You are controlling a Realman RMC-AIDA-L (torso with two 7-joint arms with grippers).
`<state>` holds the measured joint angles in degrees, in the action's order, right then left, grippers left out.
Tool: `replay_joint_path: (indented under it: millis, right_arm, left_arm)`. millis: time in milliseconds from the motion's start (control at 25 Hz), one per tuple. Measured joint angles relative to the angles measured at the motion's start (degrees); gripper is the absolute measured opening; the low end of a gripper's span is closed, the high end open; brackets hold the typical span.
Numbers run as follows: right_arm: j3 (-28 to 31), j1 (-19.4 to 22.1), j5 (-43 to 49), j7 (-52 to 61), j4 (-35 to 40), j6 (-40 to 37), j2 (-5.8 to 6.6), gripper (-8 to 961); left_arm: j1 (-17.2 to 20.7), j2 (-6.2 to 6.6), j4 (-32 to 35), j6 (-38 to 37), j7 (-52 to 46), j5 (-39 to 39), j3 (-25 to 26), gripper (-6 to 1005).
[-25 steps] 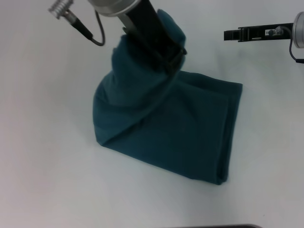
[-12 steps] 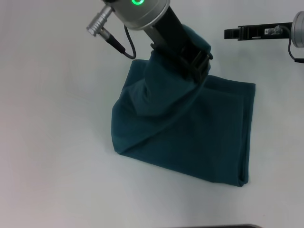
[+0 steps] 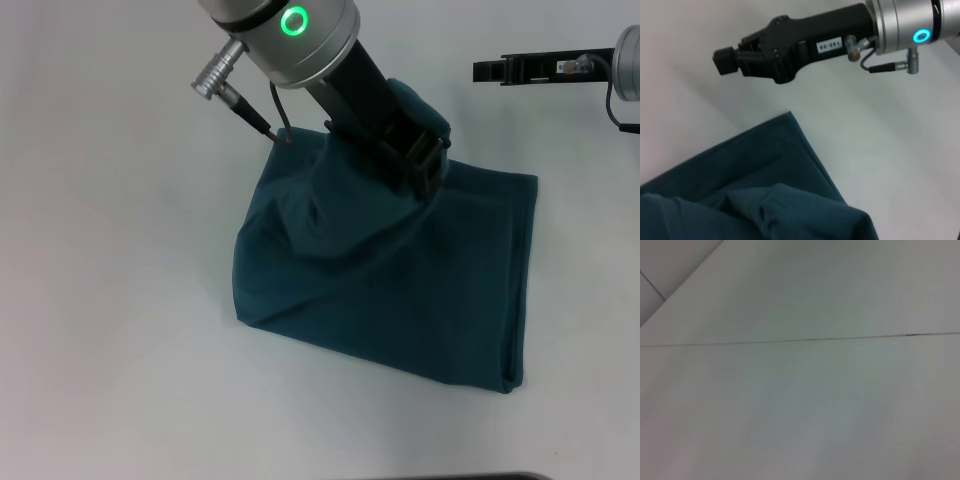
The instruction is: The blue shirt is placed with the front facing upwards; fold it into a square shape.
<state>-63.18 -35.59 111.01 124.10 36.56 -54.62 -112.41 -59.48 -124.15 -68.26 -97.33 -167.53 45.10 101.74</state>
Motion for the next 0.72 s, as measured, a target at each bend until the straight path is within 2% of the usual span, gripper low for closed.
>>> replay_joint_path:
  millis: [120,280,520,600,720]
  right_arm:
    - [0.0,0.0,0.0,0.0,0.0,0.1,-0.01,35]
    - [0.1,0.0,0.0,0.1,0.0,0.1,-0.08,38]
    - [0.1,0.0,0.0,0.2,-0.1,0.0,-0.09,45]
    - [0.1,0.0,0.0,0.2,-0.1,0.0,-0.08,48]
    - [0.0,0.0,0.0,0.2,-0.2,-0.4,0.01,52]
  left_arm:
    - [0.3,0.02,-0.1,0.2,1.8,1.7,0.1,109]
    - [1.3,-0.03,-0.3,1.8,4.1,5.0,1.2,183]
    - [2.3,0.21,-2.1,-0.1,6.7,5.8,8.3,294]
    - [3.4,0.75,-3.5,-1.1,7.8,5.4,11.7,359]
    - [6.0,2.78,-4.8,-2.2,9.2,5.1,15.5,499]
